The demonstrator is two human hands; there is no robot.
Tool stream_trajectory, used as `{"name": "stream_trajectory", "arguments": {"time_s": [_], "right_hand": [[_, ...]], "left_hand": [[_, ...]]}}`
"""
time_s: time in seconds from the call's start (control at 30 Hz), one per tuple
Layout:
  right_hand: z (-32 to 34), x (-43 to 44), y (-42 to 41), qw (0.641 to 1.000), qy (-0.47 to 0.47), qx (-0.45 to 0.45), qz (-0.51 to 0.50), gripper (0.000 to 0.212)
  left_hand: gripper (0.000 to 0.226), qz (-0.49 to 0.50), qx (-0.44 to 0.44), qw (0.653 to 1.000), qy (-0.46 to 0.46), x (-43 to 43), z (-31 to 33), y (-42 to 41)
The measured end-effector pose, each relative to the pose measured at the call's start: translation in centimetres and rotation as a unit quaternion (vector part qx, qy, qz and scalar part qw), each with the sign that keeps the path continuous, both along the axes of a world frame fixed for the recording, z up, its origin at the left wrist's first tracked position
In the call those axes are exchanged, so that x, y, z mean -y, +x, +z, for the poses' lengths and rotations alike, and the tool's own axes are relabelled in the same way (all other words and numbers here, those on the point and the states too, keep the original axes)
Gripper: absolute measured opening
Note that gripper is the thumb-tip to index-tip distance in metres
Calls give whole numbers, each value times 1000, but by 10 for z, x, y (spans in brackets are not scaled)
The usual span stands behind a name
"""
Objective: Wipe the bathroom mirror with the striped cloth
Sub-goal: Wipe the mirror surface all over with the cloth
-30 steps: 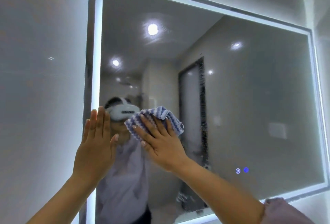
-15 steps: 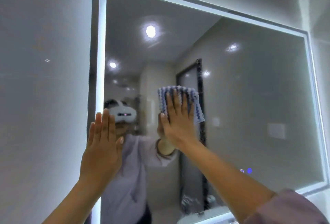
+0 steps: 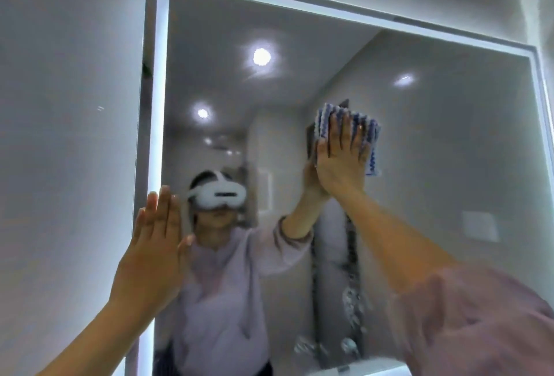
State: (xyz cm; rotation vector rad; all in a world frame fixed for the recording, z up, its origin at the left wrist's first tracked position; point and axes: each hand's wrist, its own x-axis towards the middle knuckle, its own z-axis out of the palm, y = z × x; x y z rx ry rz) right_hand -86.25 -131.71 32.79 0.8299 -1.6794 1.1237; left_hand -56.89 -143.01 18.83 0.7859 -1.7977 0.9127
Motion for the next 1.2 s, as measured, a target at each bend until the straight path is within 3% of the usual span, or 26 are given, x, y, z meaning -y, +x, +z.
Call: {"name": "stream_trajectory", "arguments": {"time_s": [0.07,0.13,0.23,0.4,0.47,0.6,0.77,0.93,1.03,1.2], "right_hand": [[-23,10,19,999,-20,-49,-8,59],[-59,17,43,988,20,-152,22,61],[-109,19,73,944,97,-299,103,59],[-89,16,65,901,151,-389,119,50],[-68,10,44,908,140,-382,97,49],[-38,-6,-5,958,93,-258,82,53],[-36,-32,-48,990,35,-127,45,56],[-40,-37,-49,989,70,-114,63,59],[-40,-39,-56,984,87,-139,74,60],[-43,-35,-66,972,99,-199,80,65]], "left_hand": [[61,15,14,1000,5,0,0,1],[61,20,13,1000,14,-1,-1,1],[63,27,15,999,37,-5,1,2],[63,19,12,999,36,-17,7,4],[68,1,-40,998,52,-32,15,3],[70,-44,-152,982,103,-64,29,-21],[75,-26,-96,994,39,-86,44,-71],[72,-31,-105,992,57,-82,41,-116],[68,-33,-110,988,108,-76,38,-132],[61,-31,-116,986,114,-72,32,-136]]}}
